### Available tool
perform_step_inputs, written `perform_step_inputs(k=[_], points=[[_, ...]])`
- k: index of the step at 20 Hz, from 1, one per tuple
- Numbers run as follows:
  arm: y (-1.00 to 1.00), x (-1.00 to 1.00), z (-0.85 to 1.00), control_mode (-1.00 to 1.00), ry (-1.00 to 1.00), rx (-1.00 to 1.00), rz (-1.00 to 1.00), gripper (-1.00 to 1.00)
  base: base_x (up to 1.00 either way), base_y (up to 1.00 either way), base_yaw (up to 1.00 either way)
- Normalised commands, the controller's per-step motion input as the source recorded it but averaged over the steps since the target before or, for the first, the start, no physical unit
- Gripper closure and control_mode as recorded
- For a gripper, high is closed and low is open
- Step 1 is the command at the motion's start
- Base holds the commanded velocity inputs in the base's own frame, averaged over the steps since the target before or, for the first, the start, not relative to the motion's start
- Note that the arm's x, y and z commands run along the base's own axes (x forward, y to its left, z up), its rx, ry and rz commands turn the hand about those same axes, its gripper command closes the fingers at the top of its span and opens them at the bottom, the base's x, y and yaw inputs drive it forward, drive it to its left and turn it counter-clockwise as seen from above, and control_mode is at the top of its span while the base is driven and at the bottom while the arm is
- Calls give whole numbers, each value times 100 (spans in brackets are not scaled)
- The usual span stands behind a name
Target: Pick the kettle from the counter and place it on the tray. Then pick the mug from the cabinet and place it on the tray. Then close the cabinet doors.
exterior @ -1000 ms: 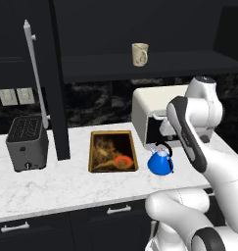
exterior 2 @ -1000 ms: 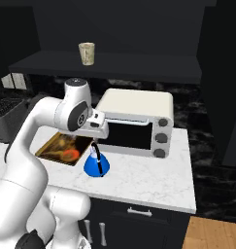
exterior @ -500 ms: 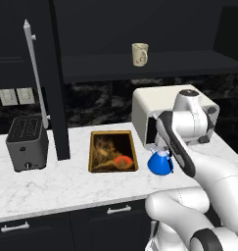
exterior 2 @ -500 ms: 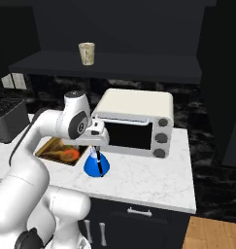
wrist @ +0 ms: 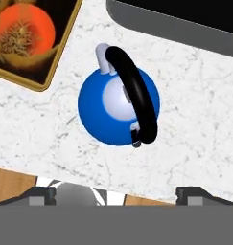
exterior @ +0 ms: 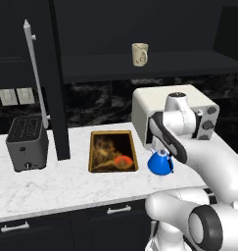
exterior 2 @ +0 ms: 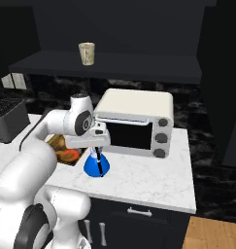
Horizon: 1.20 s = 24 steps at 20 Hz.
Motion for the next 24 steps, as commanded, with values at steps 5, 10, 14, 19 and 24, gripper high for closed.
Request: perform_step_inputs(k=[5,10,14,19,24], points=[[-10,19,-14,-100,5,0,17,-100,0,0,0],[-4,22,-18,-100,0,0,15,-100,0,0,0],[-2,24,-20,-100,0,0,13,-100,0,0,0],[-4,8,-27,-100,0,0,7,-100,0,0,0],[-11,0,-23,-100,0,0,0,-100,0,0,0]])
